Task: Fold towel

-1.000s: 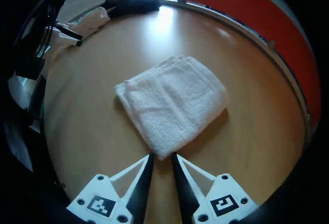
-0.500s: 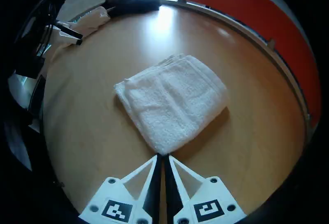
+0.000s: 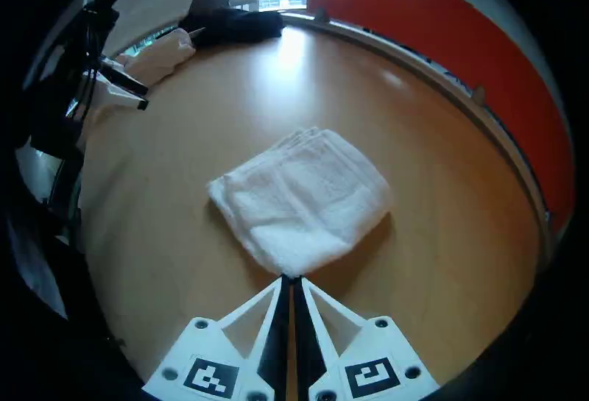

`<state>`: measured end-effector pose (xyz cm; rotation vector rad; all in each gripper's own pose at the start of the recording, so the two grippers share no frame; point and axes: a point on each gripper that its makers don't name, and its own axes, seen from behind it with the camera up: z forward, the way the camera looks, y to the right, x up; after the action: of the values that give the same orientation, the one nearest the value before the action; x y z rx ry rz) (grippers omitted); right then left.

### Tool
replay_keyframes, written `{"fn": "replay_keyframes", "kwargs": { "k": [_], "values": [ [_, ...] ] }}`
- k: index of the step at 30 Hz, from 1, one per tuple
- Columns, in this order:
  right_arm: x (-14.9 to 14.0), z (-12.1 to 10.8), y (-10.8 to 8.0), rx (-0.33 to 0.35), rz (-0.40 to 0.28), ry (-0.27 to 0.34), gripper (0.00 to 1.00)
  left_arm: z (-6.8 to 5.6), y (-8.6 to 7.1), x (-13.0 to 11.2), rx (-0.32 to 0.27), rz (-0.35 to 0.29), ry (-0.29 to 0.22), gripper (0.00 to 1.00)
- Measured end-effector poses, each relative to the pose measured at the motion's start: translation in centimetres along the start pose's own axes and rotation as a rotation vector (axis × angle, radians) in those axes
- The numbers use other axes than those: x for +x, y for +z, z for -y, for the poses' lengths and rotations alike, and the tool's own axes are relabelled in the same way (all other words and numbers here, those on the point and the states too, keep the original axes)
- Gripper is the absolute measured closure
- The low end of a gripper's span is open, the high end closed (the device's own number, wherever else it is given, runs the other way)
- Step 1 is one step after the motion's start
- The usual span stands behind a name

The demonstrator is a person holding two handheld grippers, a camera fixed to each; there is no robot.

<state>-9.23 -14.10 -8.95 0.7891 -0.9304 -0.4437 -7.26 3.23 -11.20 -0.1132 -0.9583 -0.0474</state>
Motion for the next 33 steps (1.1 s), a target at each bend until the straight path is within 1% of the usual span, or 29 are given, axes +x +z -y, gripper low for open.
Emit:
{"fn": "replay_keyframes", "kwargs": {
  "k": [6, 14, 21, 26, 33],
  "values": [
    [4.2, -0.8, -1.5, -0.023, -0.068, -0.035, 0.95, -0.2, -0.1, 0.1, -0.005, -0.007, -0.001, 0.06],
    [10.2, -2.1, -3.8, -0.056, -0.161, -0.099, 0.95, -0.5, -0.3, 1.0, -0.008, -0.029, 0.002, 0.06],
    [14.6, -3.2, -6.5, -0.093, -0.231, -0.165, 0.95, -0.9, -0.5, 1.9, -0.012, -0.050, 0.002, 0.06],
    [16.1, -4.0, -8.0, -0.114, -0.250, -0.190, 0.96, -1.3, -0.6, 2.5, -0.017, -0.064, 0.002, 0.06],
    [15.8, -5.8, -9.5, -0.142, -0.251, -0.176, 0.96, -1.8, -0.6, 2.7, -0.024, -0.072, 0.004, 0.06]
  ]
}}
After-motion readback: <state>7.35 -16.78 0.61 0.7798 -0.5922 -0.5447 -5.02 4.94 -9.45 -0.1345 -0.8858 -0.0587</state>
